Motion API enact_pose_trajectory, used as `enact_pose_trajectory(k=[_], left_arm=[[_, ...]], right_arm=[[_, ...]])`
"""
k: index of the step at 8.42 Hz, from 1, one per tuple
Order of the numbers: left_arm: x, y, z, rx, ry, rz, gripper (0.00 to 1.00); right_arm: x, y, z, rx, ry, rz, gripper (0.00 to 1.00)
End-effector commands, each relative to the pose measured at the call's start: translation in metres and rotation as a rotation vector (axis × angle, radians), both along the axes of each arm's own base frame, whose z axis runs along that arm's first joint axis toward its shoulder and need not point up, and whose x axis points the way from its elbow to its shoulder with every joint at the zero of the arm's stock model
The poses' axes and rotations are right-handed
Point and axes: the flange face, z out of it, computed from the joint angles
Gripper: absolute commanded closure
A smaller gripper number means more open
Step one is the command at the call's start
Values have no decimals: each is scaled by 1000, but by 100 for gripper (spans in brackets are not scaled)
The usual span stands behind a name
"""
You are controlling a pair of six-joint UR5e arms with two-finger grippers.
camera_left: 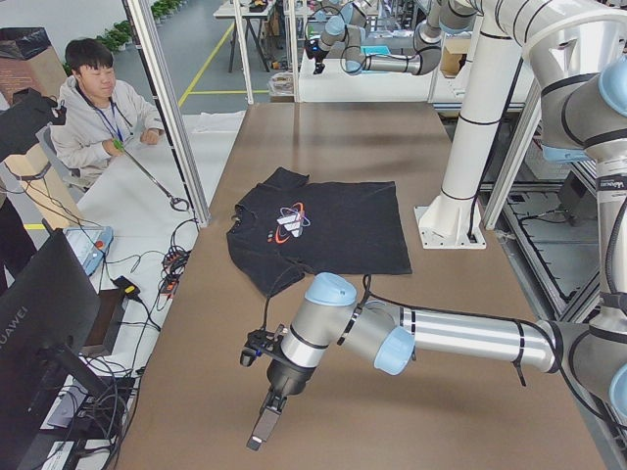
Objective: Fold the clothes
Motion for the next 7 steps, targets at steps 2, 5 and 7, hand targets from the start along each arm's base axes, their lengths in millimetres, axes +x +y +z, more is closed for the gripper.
enact_pose_trajectory(k=[2,5,7], left_arm=[[2,-14,-15,34,1,11,0],[68,-55,-49,87,31,120,0],[146,-81,-72,113,52,223,0]], right_arm=[[-1,3,3,-7,-1,4,6],[-28,-18,-15,23,-4,-40,7],[-86,-37,-25,13,-65,-25,7]])
